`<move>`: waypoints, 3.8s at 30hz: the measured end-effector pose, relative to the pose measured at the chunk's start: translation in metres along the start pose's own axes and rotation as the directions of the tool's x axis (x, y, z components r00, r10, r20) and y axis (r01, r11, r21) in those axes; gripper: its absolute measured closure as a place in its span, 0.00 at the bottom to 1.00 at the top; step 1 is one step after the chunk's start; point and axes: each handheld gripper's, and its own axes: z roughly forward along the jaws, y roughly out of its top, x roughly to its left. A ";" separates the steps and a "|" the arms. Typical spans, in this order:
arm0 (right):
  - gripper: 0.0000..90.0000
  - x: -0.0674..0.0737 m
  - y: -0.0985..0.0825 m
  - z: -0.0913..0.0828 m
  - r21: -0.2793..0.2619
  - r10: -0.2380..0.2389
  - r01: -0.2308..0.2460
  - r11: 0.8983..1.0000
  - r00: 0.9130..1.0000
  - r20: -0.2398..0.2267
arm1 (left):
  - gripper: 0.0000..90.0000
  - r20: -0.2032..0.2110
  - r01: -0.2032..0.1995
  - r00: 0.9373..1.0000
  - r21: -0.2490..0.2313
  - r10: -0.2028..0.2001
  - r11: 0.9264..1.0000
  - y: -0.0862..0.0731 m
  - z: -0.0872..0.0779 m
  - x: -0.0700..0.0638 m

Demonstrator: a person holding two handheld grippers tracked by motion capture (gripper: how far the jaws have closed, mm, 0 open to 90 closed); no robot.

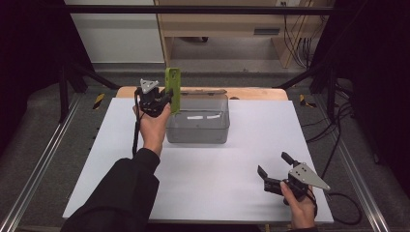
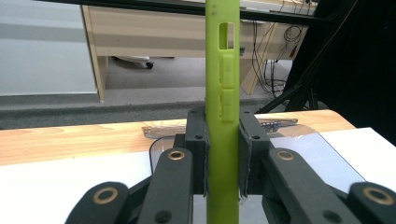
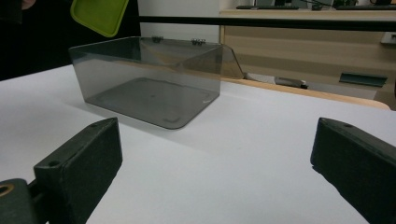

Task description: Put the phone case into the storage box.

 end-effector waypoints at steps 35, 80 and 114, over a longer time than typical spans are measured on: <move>0.04 0.003 -0.005 0.002 0.015 -0.074 0.074 0.997 0.997 -0.014 | 0.86 -0.030 -0.018 0.999 0.024 0.019 1.000 -0.010 -0.005 0.003; 0.04 0.006 -0.005 0.004 0.029 -0.089 0.091 0.995 0.995 -0.038 | 0.86 -0.046 -0.067 0.996 0.099 0.072 0.993 -0.037 0.004 0.004; 0.04 0.008 -0.005 0.004 0.035 -0.089 0.090 0.995 0.995 -0.049 | 0.86 -0.036 -0.070 0.996 0.215 0.080 0.974 -0.054 0.022 0.004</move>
